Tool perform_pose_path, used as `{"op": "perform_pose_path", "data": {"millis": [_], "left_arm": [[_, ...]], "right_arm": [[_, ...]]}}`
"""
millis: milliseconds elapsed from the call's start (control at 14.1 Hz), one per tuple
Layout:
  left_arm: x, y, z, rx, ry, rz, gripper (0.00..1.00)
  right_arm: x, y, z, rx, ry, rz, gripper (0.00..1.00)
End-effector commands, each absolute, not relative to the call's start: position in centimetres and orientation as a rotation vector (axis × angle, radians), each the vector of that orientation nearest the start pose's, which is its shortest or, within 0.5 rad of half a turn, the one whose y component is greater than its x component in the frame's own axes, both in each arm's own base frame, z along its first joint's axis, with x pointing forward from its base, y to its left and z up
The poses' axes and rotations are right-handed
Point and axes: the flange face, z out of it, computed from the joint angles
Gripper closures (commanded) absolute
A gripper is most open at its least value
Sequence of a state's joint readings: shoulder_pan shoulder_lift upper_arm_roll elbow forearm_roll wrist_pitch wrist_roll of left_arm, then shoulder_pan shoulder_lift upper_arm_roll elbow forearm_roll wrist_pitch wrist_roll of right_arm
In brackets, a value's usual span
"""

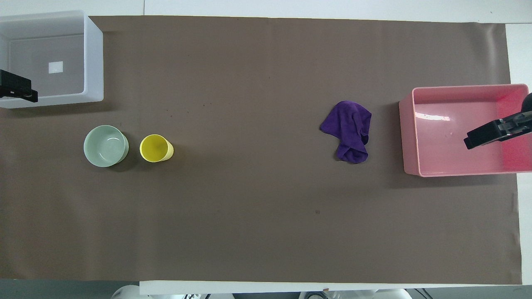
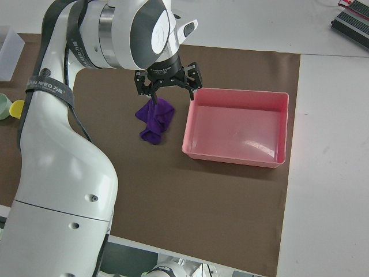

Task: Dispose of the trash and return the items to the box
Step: 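Reach the left gripper toward the pale green bowl, then grasp the green bowl with the left gripper while the right gripper reaches the cloth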

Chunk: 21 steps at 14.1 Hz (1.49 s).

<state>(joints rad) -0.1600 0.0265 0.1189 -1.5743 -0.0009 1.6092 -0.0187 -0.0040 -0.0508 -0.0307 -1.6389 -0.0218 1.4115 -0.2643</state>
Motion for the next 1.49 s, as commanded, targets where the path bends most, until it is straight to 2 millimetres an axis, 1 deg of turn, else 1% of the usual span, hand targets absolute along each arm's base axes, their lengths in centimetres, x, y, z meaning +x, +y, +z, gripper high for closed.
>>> {"op": "perform_pose_path", "data": {"millis": [0, 71, 142, 212, 283, 354, 425, 566, 708, 779, 850, 920, 991, 1062, 1133, 1204, 1274, 1345, 1416], "left_arm": [[56.5, -2.0, 61.8, -3.158, 0.072, 0.005, 0.0], [56.6, -1.8, 61.6, -3.159, 0.063, -0.005, 0.0], [56.6, -1.7, 61.0, -3.16, 0.043, -0.014, 0.0], [56.2, -0.5, 59.7, -3.163, -0.001, -0.07, 0.0], [55.3, -0.3, 57.2, -3.168, -0.043, -0.1, 0.0], [54.3, -0.3, 55.0, -3.172, -0.104, -0.15, 0.0], [53.2, -0.4, 52.2, -3.173, -0.147, -0.164, 0.0], [52.1, -0.4, 47.7, -3.173, -0.167, -0.134, 0.0], [52.6, -0.3, 42.8, -3.164, -0.2, -0.154, 0.0], [52.8, -0.2, 41.2, -3.16, -0.199, -0.179, 0.0], [52.7, -0.2, 39.6, -3.159, -0.201, -0.167, 0.0], [52.4, -0.2, 37.8, -3.155, -0.203, -0.156, 0.0], [52.3, -0.2, 36.6, -3.153, -0.196, -0.158, 0.0], [52.1, -0.3, 35.8, -3.152, -0.197, -0.168, 0.0], [51.8, -0.3, 34.8, -3.152, -0.185, -0.149, 0.0], [50.7, -0.2, 33.4, -3.152, -0.178, -0.108, 0.0], [50.0, -0.2, 32.2, -3.151, -0.181, -0.115, 0.0], [50.1, -0.2, 31.6, -3.149, -0.179, -0.158, 0.0], [50.1, -0.1, 30.8, -3.146, -0.182, -0.154, 0.01]], "right_arm": [[51.6, -2.0, 60.7, -3.099, -0.364, 0.272, 0.0], [51.6, -2.0, 60.7, -3.099, -0.366, 0.272, 0.0], [51.6, -2.0, 60.7, -3.099, -0.366, 0.272, 0.0], [51.6, -2.0, 60.7, -3.099, -0.366, 0.272, 0.0], [51.5, -2.0, 60.7, -3.098, -0.364, 0.274, 0.0], [51.5, -2.4, 60.9, -3.102, -0.35, 0.263, 0.0], [51.3, -3.1, 61.5, -3.105, -0.333, 0.241, 0.0], [50.3, -4.4, 62.1, -3.101, -0.308, 0.257, 0.0], [50.7, -4.8, 62.1, -3.107, -0.314, 0.21, 0.0], [51.3, -4.2, 61.8, -3.118, -0.326, 0.151, 0.0], [51.6, -3.8, 61.3, -3.119, -0.331, 0.149, 0.0], [52.2, -3.4, 60.0, -3.116, -0.336, 0.16, 0.0], [53.1, -2.7, 58.9, -3.12, -0.354, 0.135, 0.0], [54.2, -0.9, 57.8, -3.118, -0.405, 0.116, 0.0], [55.2, 0.3, 56.3, -3.118, -0.404, 0.127, 0.0], [56.0, 1.6, 55.1, -3.13, -0.349, 0.11, 0.0], [56.9, 3.4, 53.3, -3.134, -0.327, 0.107, 0.0], [57.5, 4.6, 51.8, -3.135, -0.33, 0.093, 0.0], [58.0, 6.0, 49.6, -3.137, -0.329, 0.085, 0.0]]}}
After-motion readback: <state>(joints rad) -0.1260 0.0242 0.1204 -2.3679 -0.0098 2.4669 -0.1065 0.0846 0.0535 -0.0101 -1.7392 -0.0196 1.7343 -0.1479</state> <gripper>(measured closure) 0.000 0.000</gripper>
